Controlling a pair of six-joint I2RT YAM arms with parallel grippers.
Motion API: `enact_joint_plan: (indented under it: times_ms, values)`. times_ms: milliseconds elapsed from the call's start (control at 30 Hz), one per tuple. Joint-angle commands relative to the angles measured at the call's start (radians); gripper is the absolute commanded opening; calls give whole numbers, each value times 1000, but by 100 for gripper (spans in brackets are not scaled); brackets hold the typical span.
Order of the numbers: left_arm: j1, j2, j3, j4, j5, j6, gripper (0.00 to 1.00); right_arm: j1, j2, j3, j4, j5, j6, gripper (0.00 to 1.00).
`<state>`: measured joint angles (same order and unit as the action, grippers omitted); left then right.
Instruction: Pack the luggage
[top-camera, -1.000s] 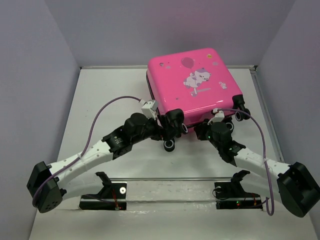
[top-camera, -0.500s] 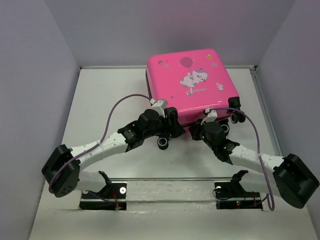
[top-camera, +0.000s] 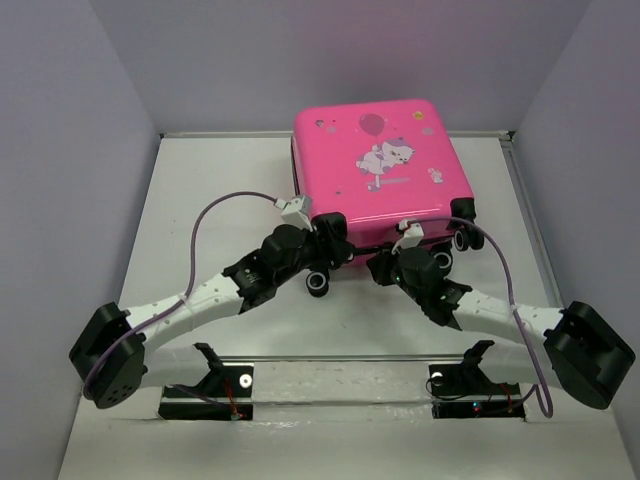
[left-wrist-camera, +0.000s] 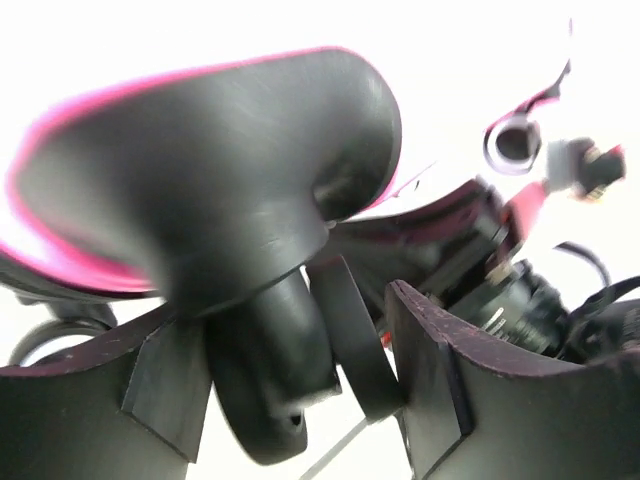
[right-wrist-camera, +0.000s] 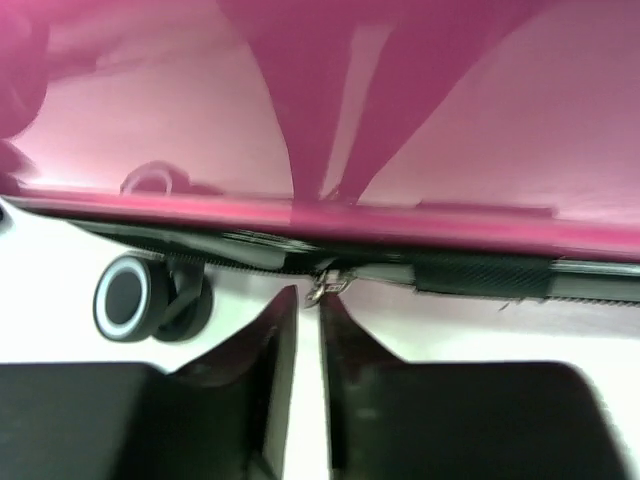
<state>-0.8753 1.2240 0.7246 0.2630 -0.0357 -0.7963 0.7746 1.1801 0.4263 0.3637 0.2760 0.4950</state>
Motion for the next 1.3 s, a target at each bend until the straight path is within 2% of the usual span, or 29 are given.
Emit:
enact_joint_plan:
  times_ms: [0, 67, 200, 300, 467, 733, 867, 900, 933, 1033, 1133, 1267]
  values:
    - [-1, -119, -19, 134, -95, -4, 6, 22, -22, -9, -34, 3, 11, 28]
    - [5, -124, -20, 137, -87, -4, 6, 22, -22, 0, -52, 28, 13, 43]
    - [7, -136, -37, 162, -76, -7, 6, 22, -14, 17, -60, 31, 4, 63]
    - [9, -127, -42, 183, -46, -14, 6, 22, -7, 34, -60, 45, -10, 65]
    - [13, -106, -47, 202, -10, -20, 6, 22, 24, 71, -58, 81, -38, 54]
    - [19, -112, -59, 203, 17, -21, 6, -1, 39, 100, -69, 137, -87, 52]
    - [22, -113, -62, 205, 22, -23, 6, -47, 55, 98, -57, 141, -110, 44]
    - [24, -118, -62, 205, 22, -21, 6, -47, 58, 103, -57, 147, -118, 39]
    - [24, -119, -62, 203, 20, -18, 6, -57, 58, 103, -51, 150, -119, 26]
    - [32, -127, -65, 205, 16, -15, 6, -57, 46, 92, -42, 161, -122, 7]
    - [47, -133, -71, 214, 16, -15, 6, -57, 3, 68, -51, 207, -116, 7]
    - [108, -162, -92, 220, 31, -12, 6, -98, -81, 75, -294, 347, -11, 7]
